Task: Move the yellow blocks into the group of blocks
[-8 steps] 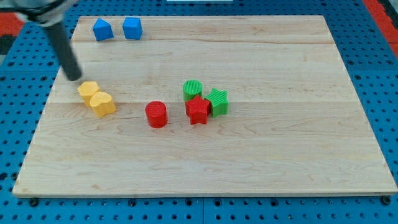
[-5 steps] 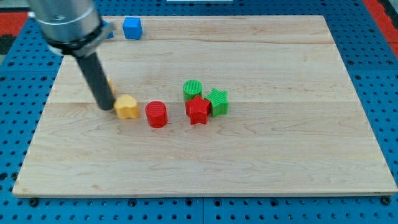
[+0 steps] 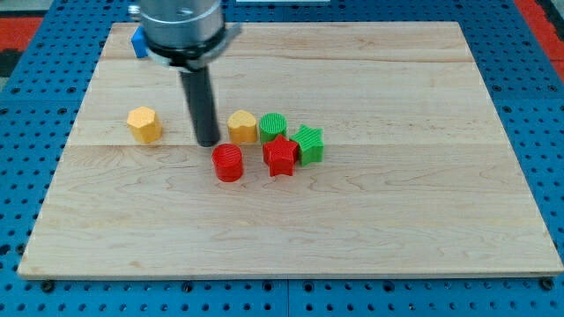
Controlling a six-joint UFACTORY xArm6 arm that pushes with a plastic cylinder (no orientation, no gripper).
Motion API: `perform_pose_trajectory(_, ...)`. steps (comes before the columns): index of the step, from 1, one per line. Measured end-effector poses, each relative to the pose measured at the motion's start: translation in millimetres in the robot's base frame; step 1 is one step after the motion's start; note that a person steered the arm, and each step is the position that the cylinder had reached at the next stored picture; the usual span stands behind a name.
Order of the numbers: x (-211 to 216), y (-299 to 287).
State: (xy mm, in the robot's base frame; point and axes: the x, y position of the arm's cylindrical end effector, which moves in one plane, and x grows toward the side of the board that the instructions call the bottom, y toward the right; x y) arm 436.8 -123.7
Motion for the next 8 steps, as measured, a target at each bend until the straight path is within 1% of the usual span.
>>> perform_pose_trajectory(1, 9.5, -69.8)
perform_pose_trajectory(2, 4.5, -133.0)
perform_pose_trajectory(3, -29.6, -117.2)
perform_pose_trajectory(4, -29.9, -45.4)
perform_pose_trajectory(5, 9.4, -57.4)
perform_pose_trajectory(6, 14.3, -43.4)
perform_pose_trajectory(7, -30.4, -68.1)
perform_pose_trajectory(8, -31.2, -25.2)
